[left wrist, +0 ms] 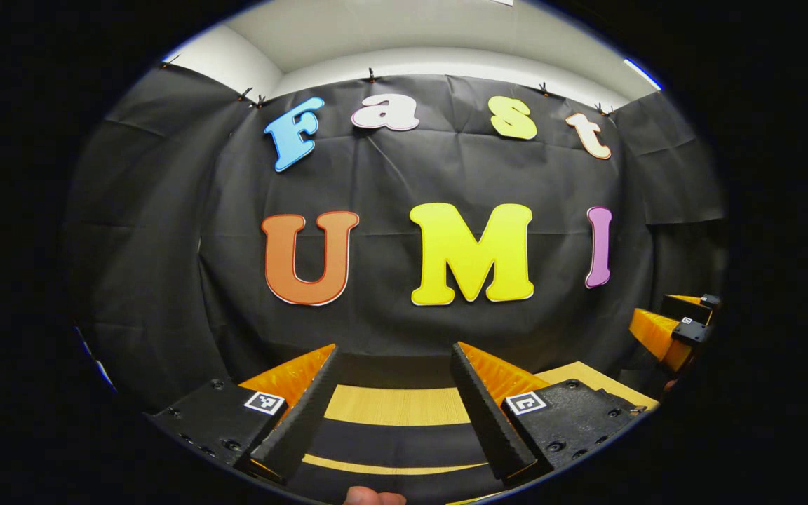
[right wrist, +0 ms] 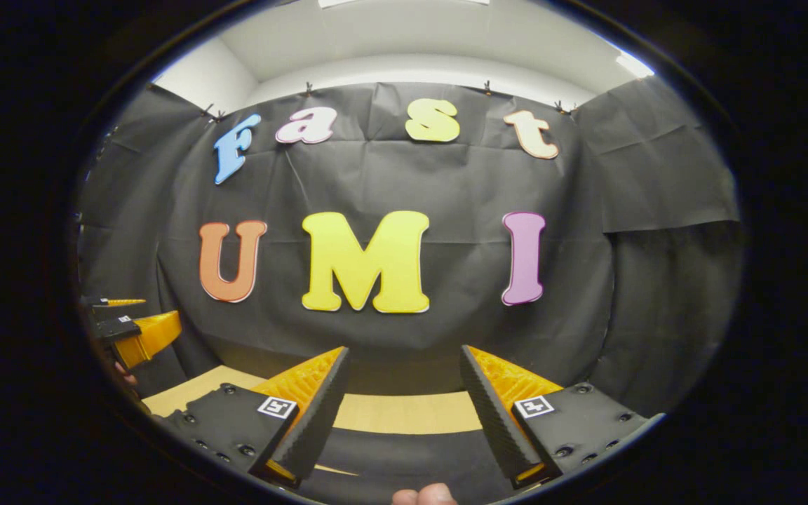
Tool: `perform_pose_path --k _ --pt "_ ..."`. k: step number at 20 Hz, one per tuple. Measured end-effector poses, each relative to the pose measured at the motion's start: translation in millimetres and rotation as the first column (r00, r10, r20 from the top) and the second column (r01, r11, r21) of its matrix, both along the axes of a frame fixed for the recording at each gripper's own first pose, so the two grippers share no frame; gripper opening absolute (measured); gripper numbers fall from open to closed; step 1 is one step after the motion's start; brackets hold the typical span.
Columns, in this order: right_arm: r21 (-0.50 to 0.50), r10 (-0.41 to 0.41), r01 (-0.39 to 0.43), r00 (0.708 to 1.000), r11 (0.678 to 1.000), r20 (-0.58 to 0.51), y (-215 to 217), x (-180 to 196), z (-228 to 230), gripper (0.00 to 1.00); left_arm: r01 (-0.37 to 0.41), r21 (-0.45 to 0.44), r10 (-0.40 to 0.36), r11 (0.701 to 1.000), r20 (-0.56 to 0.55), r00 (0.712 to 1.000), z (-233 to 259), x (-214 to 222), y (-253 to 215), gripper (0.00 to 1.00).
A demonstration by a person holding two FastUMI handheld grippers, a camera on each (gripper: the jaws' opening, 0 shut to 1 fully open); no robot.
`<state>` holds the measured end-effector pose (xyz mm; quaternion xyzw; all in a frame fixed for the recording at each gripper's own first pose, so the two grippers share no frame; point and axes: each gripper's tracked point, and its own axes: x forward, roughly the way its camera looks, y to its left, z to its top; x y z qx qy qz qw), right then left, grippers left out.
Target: Grasp the waist and the cuffs of the jeans and fold them to make the two legs overlap; first hold the waist and fold one-third of the jeans toward the cuffs, then hold the cuffs and fold the remaining one-third in the same direction to finish folding.
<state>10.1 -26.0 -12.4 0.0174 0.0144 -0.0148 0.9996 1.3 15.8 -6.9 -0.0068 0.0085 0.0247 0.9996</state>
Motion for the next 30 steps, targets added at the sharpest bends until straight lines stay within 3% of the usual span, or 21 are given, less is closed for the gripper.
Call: perform_pose_path --k 5,8,11,13,15,16,18,19,21,23,26,28,30 --pt "0.006 -0.027 0.028 0.999 1.000 -0.046 -33.6 4.7 -17.0 0.95 -0.016 0.001 0.016 1.000 -0.025 1.000 -16.2 7.8 18.3 0.98" --pt "0.066 -0.033 0.045 0.984 0.997 -0.173 -68.1 8.0 -58.3 0.95 -0.074 -0.053 0.067 0.996 -0.121 0.990 -57.2 10.5 54.6 0.98" --pt "0.188 -0.009 0.066 0.957 0.980 -0.291 -110.2 0.6 -105.4 0.97 -0.163 -0.126 0.127 0.979 -0.256 0.958 -115.1 -6.1 99.1 0.99" --pt "0.308 0.029 0.099 0.922 0.946 -0.385 -136.1 -11.9 -145.7 0.99 -0.240 -0.246 0.138 0.939 -0.370 0.919 -164.1 -22.6 121.0 0.99" --pt "0.463 0.036 0.218 0.877 0.859 -0.479 -166.7 -25.2 -186.9 0.99 -0.351 -0.403 0.145 0.845 -0.458 0.877 -203.7 -44.0 148.3 0.99" --pt "0.535 0.025 0.298 0.857 0.791 -0.515 -183.8 -32.4 -205.5 0.99 -0.408 -0.470 0.152 0.783 -0.492 0.857 -220.4 -53.2 159.5 0.99" --pt "0.623 0.003 0.451 0.809 0.639 -0.588 -218.8 -49.2 -245.6 0.94 -0.506 -0.572 0.158 0.646 -0.549 0.821 -250.2 -83.6 177.2 0.99" --pt "0.649 0.006 0.507 0.785 0.568 -0.619 -227.2 -61.4 -269.8 0.99 -0.546 -0.615 0.158 0.568 -0.570 0.806 -263.6 -97.8 182.1 0.99" --pt "0.671 0.024 0.582 0.747 0.459 -0.664 -235.2 -85.3 -304.5 0.98 -0.604 -0.668 0.144 0.435 -0.611 0.779 -282.3 -121.7 183.8 0.99" --pt "0.671 0.043 0.623 0.719 0.402 -0.694 -239.2 -91.3 -324.9 0.98 -0.649 -0.678 0.123 0.345 -0.652 0.748 -291.1 -133.3 179.9 0.99" --pt "0.658 0.056 0.655 0.691 0.372 -0.720 -235.7 -89.6 -341.1 0.98 -0.709 -0.671 0.098 0.218 -0.708 0.700 -295.7 -147.4 178.8 0.99" --pt "0.647 0.059 0.671 0.676 0.362 -0.734 -235.3 -92.5 -351.6 0.98 -0.734 -0.659 0.095 0.164 -0.730 0.677 -314.6 -153.7 183.6 0.99" --pt "0.636 0.062 0.680 0.664 0.364 -0.745 -235.5 -93.3 -357.9 0.98 -0.754 -0.643 0.099 0.133 -0.748 0.656 -330.0 -156.9 187.9 0.99"
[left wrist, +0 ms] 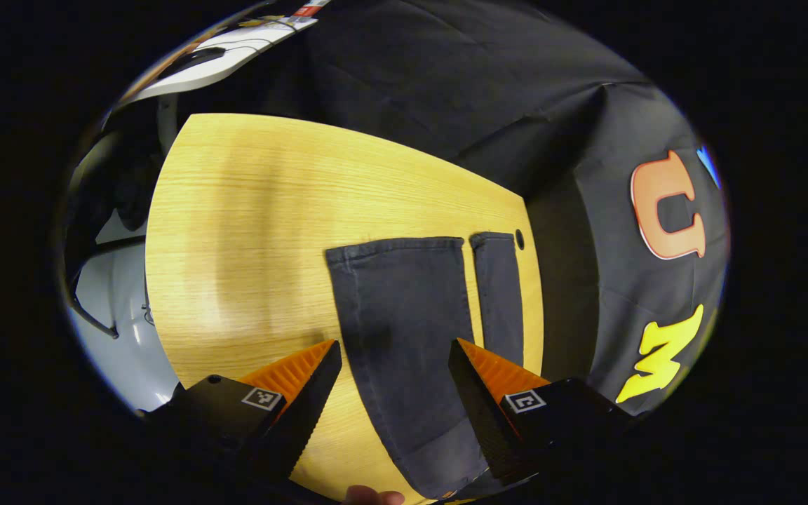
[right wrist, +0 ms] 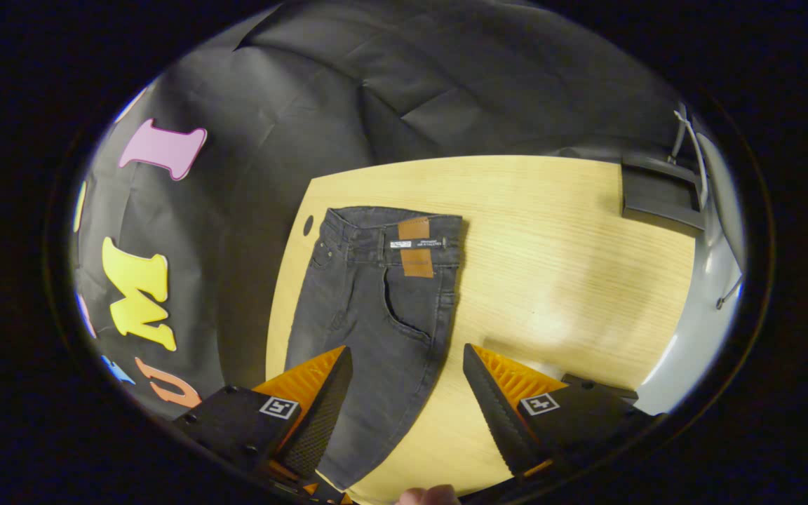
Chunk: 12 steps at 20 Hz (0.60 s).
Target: Grasp the waist and the cuffs of the jeans and fold them to make the two legs overlap; first hold the waist and fold one-third of the jeans toward the cuffs, then hold the cuffs and fold the remaining one-third in the same direction to finish folding.
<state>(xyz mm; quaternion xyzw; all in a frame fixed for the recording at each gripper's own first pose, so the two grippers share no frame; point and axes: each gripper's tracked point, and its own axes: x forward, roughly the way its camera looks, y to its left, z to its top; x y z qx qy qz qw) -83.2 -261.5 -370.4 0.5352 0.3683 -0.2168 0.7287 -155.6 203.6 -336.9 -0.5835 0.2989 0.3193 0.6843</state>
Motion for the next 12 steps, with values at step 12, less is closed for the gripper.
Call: perform_pose_path --k 12 --pt "0.020 -0.058 0.059 0.998 0.998 -0.032 -13.9 28.0 -27.7 0.93 -0.033 -0.014 0.033 0.999 -0.005 0.999 -19.7 14.4 14.8 0.99"
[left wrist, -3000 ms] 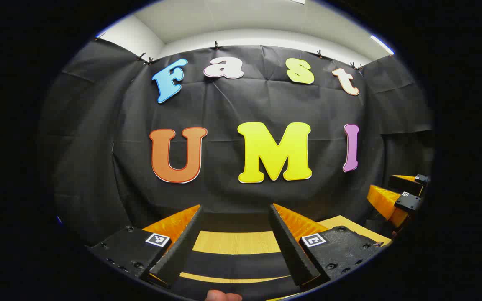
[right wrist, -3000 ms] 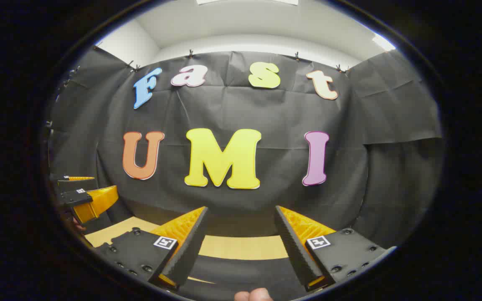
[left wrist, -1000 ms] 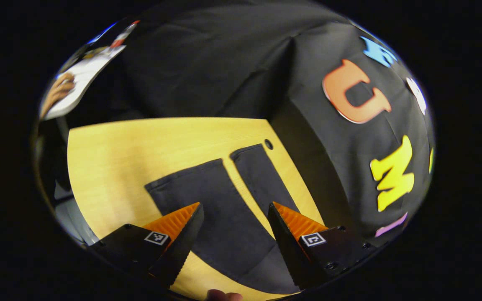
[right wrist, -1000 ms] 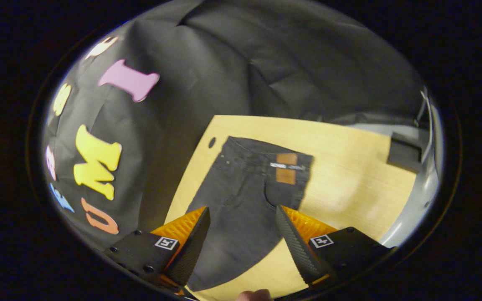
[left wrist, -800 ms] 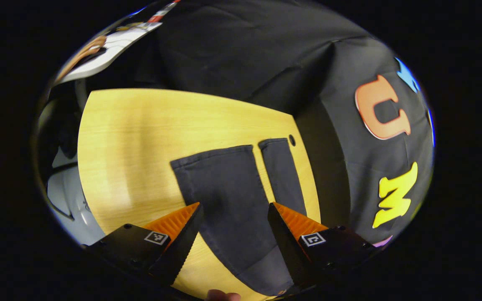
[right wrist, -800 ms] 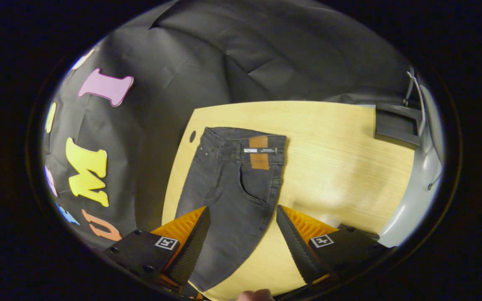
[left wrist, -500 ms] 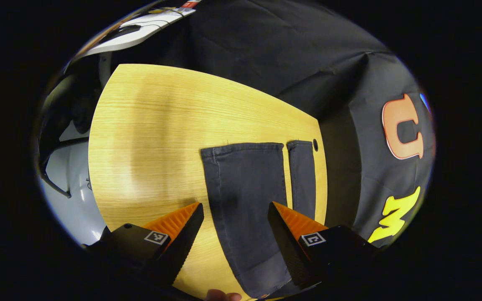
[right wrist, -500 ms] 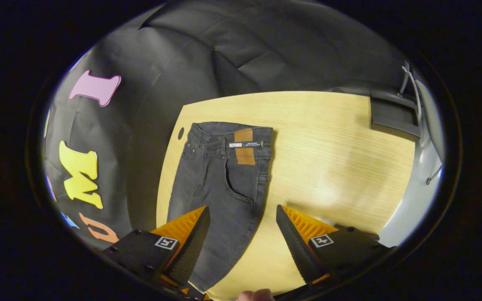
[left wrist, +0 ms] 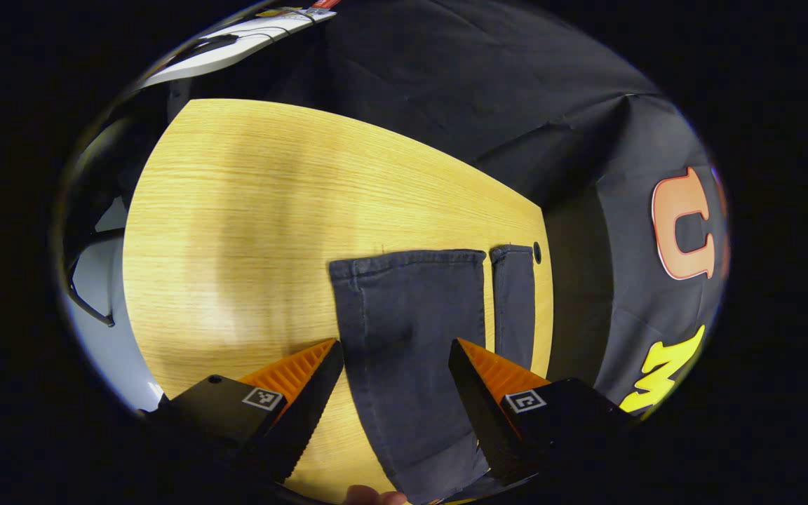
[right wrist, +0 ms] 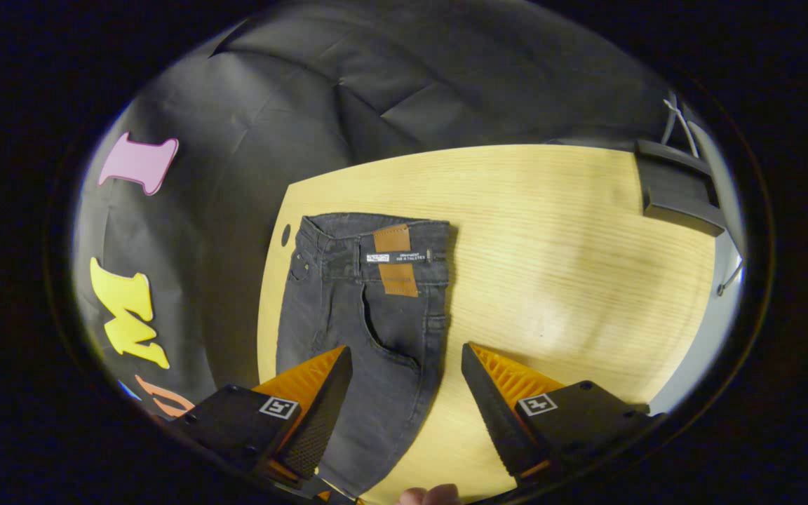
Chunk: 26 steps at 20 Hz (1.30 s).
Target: Grasp the waist and the cuffs of the jeans and fold them to make the two legs overlap; first hold the waist and fold one-third of the jeans toward the cuffs, then hold the cuffs and fold the remaining one-third in the same direction to finish folding.
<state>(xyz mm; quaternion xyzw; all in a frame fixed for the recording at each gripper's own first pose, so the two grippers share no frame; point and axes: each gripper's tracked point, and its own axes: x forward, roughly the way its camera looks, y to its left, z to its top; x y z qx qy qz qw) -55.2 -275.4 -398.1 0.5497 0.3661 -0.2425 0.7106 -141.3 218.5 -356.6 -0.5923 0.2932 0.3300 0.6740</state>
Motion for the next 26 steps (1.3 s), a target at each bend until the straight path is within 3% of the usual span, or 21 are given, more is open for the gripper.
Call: perform_pose_path --k 2,3,5,9,12,13,15,19,21,24,25,26 --pt "-0.010 0.012 -0.012 1.000 1.000 -0.001 1.9 7.5 -1.1 0.96 0.003 0.003 -0.003 1.000 0.007 1.000 -0.8 6.7 0.7 0.99" --pt "-0.011 0.019 -0.019 1.000 1.000 -0.002 4.6 12.9 -1.9 0.93 0.004 0.005 -0.004 1.000 0.011 1.000 -0.7 10.3 0.7 0.99" --pt "-0.024 0.038 -0.038 0.999 0.999 -0.005 5.9 20.0 -3.1 0.96 0.013 0.008 -0.013 1.000 0.018 1.000 -0.7 18.2 0.2 0.99" --pt "-0.058 0.068 -0.069 0.997 0.996 -0.022 7.1 26.3 -3.6 0.93 0.042 0.019 -0.043 0.999 0.034 0.999 -1.5 41.1 -2.3 0.98" --pt "-0.104 0.082 -0.092 0.991 0.990 -0.101 5.6 21.5 -10.6 0.92 0.084 0.032 -0.084 0.996 0.010 0.996 -12.3 53.5 -4.9 0.93" --pt "-0.112 0.076 -0.091 0.989 0.990 -0.129 2.6 22.2 -12.6 0.81 0.084 0.034 -0.084 0.996 0.003 0.996 -13.8 56.8 -4.6 0.75" --pt "-0.103 0.043 -0.060 0.985 0.993 -0.165 0.9 23.1 -15.0 0.69 0.092 0.036 -0.092 0.995 -0.006 0.996 -15.3 58.0 -6.3 0.67" --pt "-0.094 0.000 -0.019 0.980 0.995 -0.199 -4.7 15.8 -24.0 0.23 0.100 0.027 -0.099 0.995 -0.044 0.994 -21.5 50.7 -5.7 0.54" --pt "-0.088 0.014 -0.033 0.979 0.996 -0.203 -5.2 14.7 -25.9 0.21 0.101 0.016 -0.100 0.995 -0.057 0.993 -23.7 48.1 -6.0 0.25" --pt "-0.062 0.028 -0.044 0.972 0.997 -0.232 -6.2 12.8 -23.9 0.03 0.129 0.010 -0.128 0.992 -0.081 0.988 -23.8 42.7 -4.5 0.10" --pt "-0.064 0.037 -0.054 0.969 0.996 -0.243 -9.3 11.0 -23.3 0.07 0.144 0.008 -0.142 0.990 -0.088 0.986 -23.5 41.4 -4.2 0.07" --pt "-0.064 0.047 -0.065 0.967 0.996 -0.251 -9.5 9.6 -23.5 0.05 0.155 0.004 -0.153 0.988 -0.097 0.983 -22.2 39.5 -6.8 0.07"
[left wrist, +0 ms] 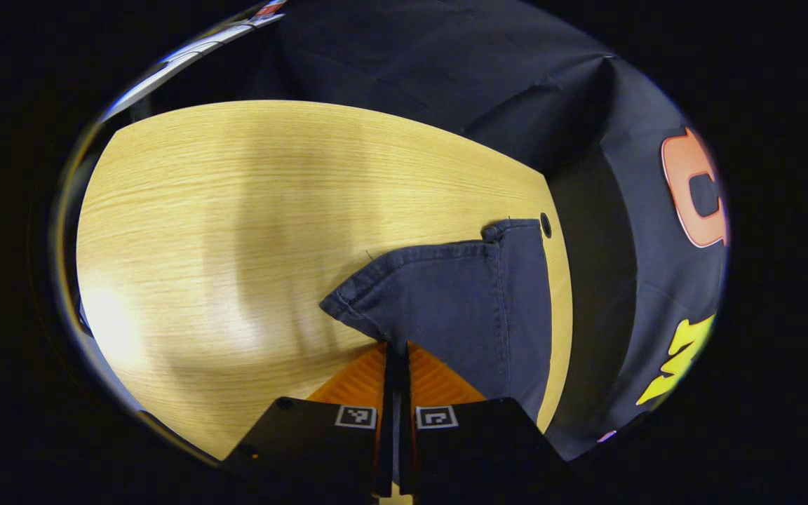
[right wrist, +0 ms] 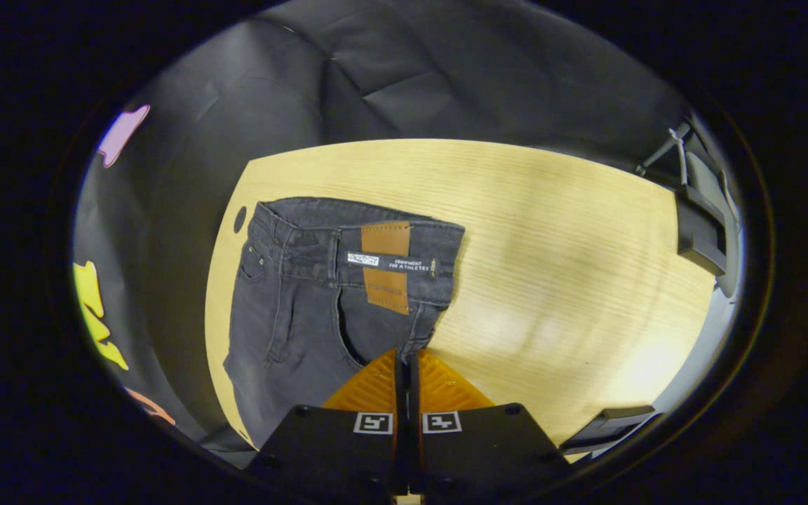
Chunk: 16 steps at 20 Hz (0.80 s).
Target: Grasp the waist and the cuffs of the jeans and fold them to make the two legs overlap; first hold the waist and fold one-third of the jeans toward the cuffs, then hold the cuffs and fold the remaining one-third in the same direction to finish folding.
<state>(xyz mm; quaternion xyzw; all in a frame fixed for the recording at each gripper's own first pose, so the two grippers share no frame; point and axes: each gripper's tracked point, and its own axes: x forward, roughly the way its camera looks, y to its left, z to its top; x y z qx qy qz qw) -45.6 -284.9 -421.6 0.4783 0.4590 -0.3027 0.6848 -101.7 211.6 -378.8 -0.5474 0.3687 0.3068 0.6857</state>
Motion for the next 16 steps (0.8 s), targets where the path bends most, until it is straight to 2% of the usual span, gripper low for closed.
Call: perform_pose_path --k 1,3,8,10,13,16 --pt "-0.003 0.005 -0.005 1.000 1.000 -0.005 1.7 0.2 0.3 0.01 0.007 -0.006 -0.007 1.000 -0.007 1.000 2.5 -1.2 0.2 0.05" --pt "0.010 -0.004 0.004 1.000 1.000 0.005 0.7 0.5 8.1 0.01 0.014 -0.027 -0.015 1.000 -0.050 0.999 7.9 -5.9 -0.1 0.04" --pt "0.068 -0.027 0.022 0.997 0.997 0.072 2.4 3.2 44.0 0.01 0.019 -0.116 -0.024 0.993 -0.039 0.999 47.9 -3.0 -2.9 0.03" --pt "0.085 -0.022 0.014 0.995 0.996 0.098 6.5 16.7 60.9 0.00 -0.018 -0.165 0.010 0.986 -0.047 0.999 55.3 -0.2 -0.6 0.04" --pt "0.092 -0.002 -0.012 0.989 0.996 0.148 12.6 43.2 90.4 0.00 -0.119 -0.222 0.110 0.968 -0.055 0.992 70.2 14.6 10.0 0.03" --pt "0.093 0.040 -0.058 0.982 0.994 0.186 24.1 83.6 118.1 0.00 -0.146 -0.252 0.138 0.957 -0.050 0.989 81.1 42.3 14.3 0.03"
